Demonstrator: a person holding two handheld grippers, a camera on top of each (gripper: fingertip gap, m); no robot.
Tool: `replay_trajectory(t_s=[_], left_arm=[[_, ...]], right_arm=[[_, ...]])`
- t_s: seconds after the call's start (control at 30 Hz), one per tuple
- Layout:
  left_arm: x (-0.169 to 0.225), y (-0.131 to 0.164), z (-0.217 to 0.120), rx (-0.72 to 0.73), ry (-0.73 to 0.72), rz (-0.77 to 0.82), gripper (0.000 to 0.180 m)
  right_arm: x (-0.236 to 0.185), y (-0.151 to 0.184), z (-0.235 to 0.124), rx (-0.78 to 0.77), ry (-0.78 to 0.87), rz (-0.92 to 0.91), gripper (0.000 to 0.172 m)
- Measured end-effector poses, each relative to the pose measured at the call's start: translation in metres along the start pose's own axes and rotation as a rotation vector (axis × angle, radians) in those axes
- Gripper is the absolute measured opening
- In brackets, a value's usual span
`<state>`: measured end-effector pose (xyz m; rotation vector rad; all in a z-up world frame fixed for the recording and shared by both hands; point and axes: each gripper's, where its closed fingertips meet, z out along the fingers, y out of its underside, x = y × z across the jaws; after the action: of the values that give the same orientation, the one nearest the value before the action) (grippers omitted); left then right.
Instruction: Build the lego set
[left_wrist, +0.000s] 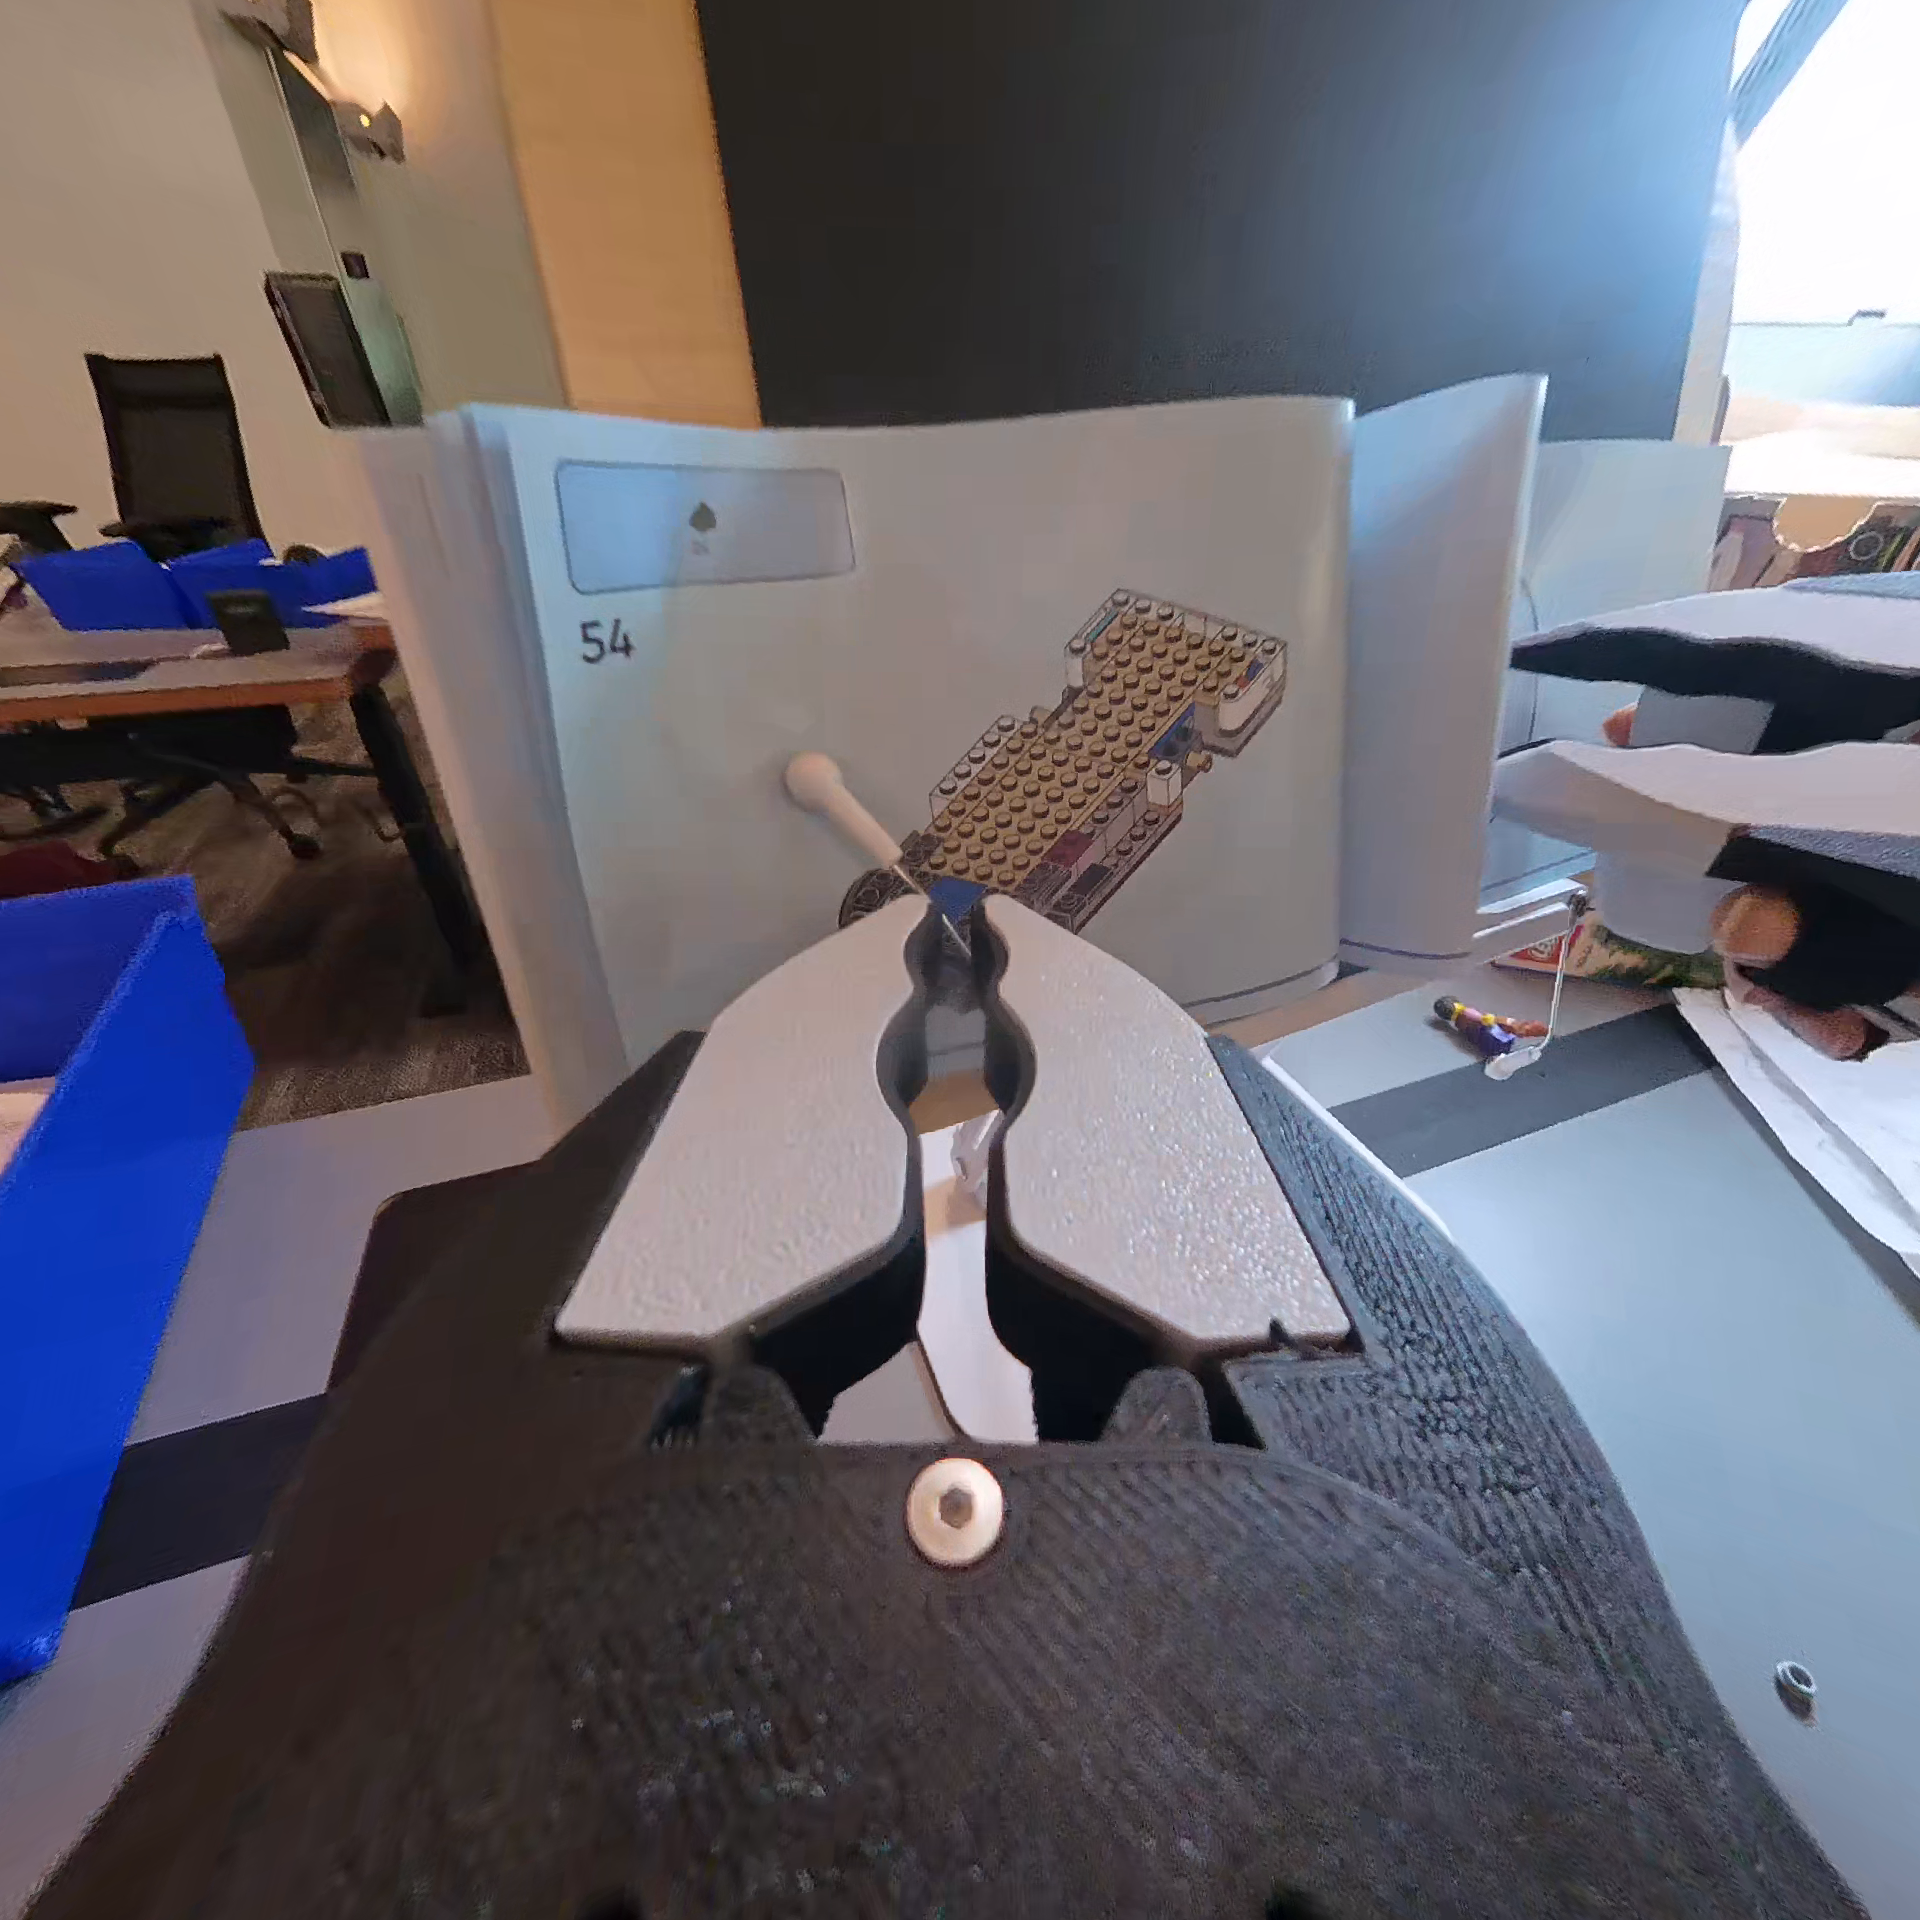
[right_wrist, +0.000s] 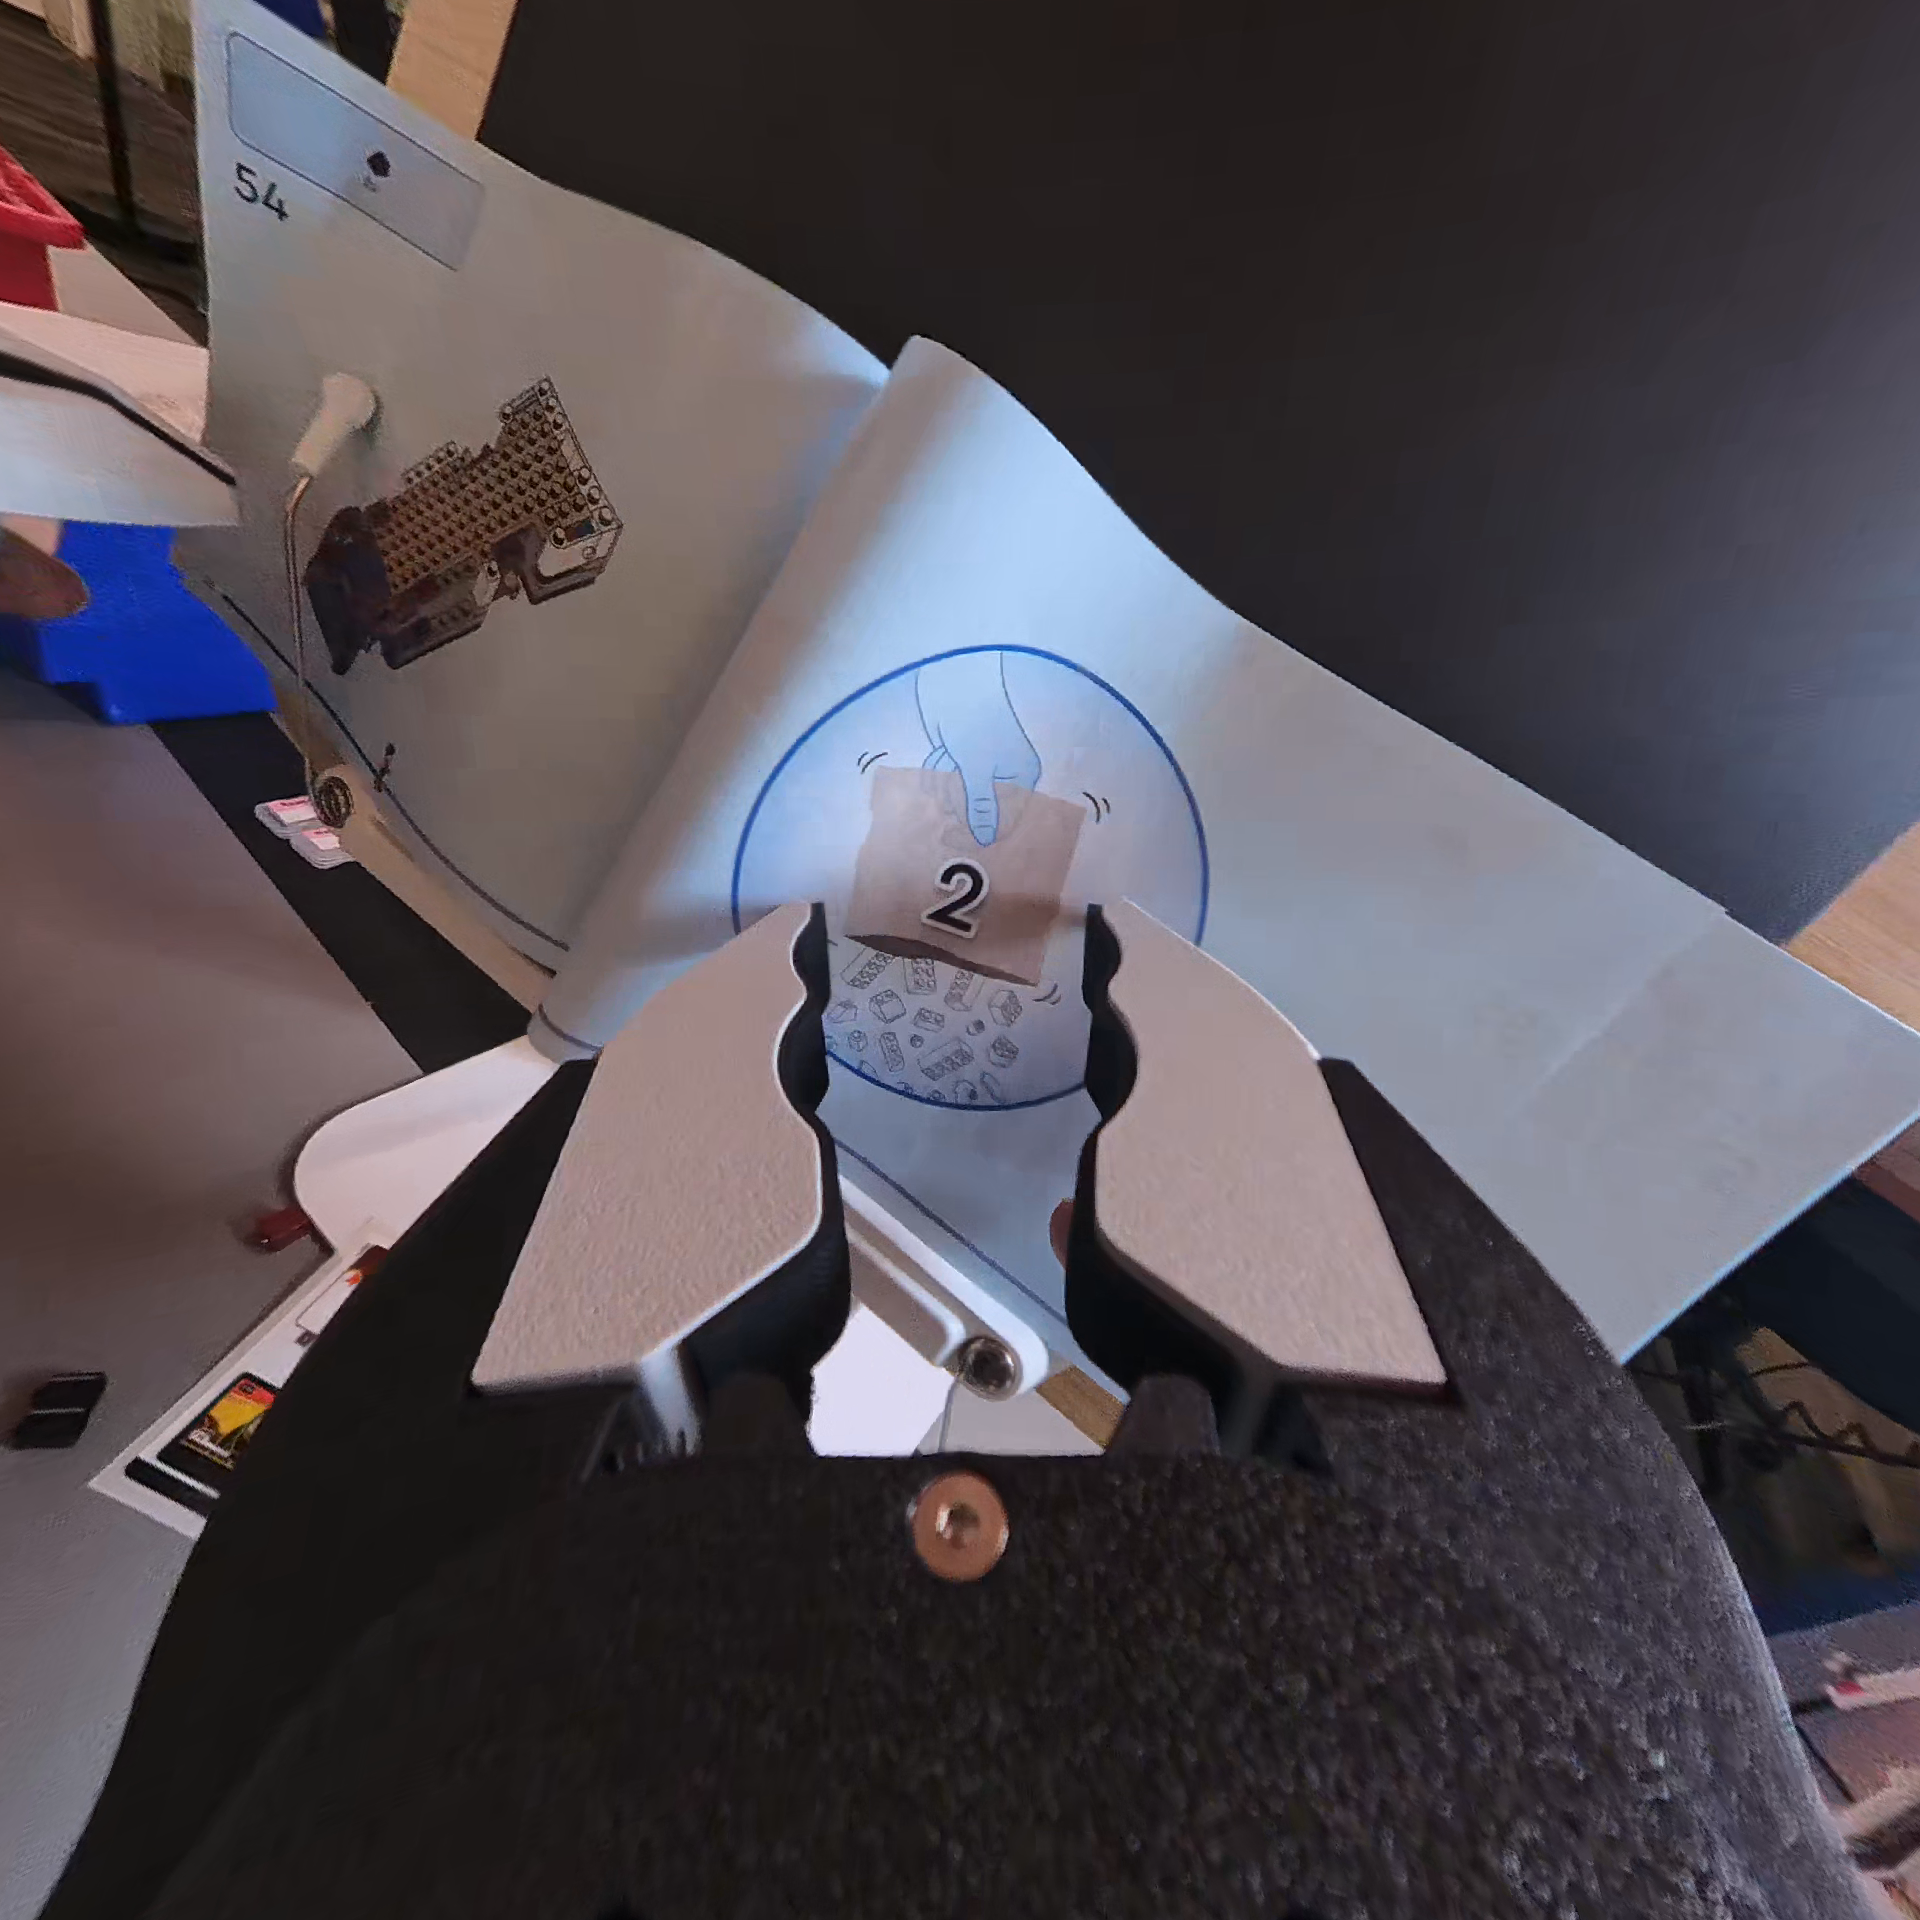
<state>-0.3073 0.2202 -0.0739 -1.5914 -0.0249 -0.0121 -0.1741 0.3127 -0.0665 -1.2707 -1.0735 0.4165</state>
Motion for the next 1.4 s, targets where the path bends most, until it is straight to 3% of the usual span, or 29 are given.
replay_trajectory(t_s=[0.1, 0.2, 0.3, 0.4, 0.5, 0.6, 0.8, 1.1, 1.27, 1.4], left_arm=[[0.015, -0.018, -0.011, 0.059, 0.021, 0.045, 0.005], [0.056, -0.027, -0.004, 0.022, 0.145, 0.101, 0.014], [0.089, -0.023, 0.020, -0.088, 0.240, 0.113, 0.031], [0.102, -0.011, 0.046, -0.172, 0.281, 0.117, 0.036], [0.100, -0.008, 0.060, -0.166, 0.241, 0.183, 0.007], [0.101, -0.007, 0.058, -0.153, 0.261, 0.191, 0.000], [0.096, -0.009, 0.044, -0.078, 0.336, 0.112, 0.000], [0.075, -0.001, 0.035, -0.090, 0.327, 0.071, 0.001], [0.080, 0.001, 0.021, -0.100, 0.385, 0.035, 0.017], [0.093, 0.004, 0.021, -0.119, 0.405, 0.072, 0.026]], right_arm=[[-0.006, -0.003, 0.003, 0.012, -0.007, 0.007, 0.047], [-0.014, -0.006, 0.005, 0.022, -0.023, 0.018, 0.047], [-0.026, -0.008, 0.008, 0.027, -0.067, 0.014, 0.047], [-0.044, -0.005, 0.007, 0.025, -0.170, 0.001, 0.048], [-0.049, -0.003, -0.007, 0.041, -0.246, -0.008, 0.050], [-0.026, -0.005, -0.028, 0.108, -0.192, 0.015, 0.052], [0.042, 0.001, -0.048, 0.174, -0.068, 0.208, 0.057], [0.034, 0.003, -0.024, 0.124, -0.160, 0.285, 0.051], [0.018, -0.003, -0.020, 0.112, -0.260, 0.331, 0.043], [0.036, -0.010, -0.024, 0.148, -0.121, 0.269, 0.045]])
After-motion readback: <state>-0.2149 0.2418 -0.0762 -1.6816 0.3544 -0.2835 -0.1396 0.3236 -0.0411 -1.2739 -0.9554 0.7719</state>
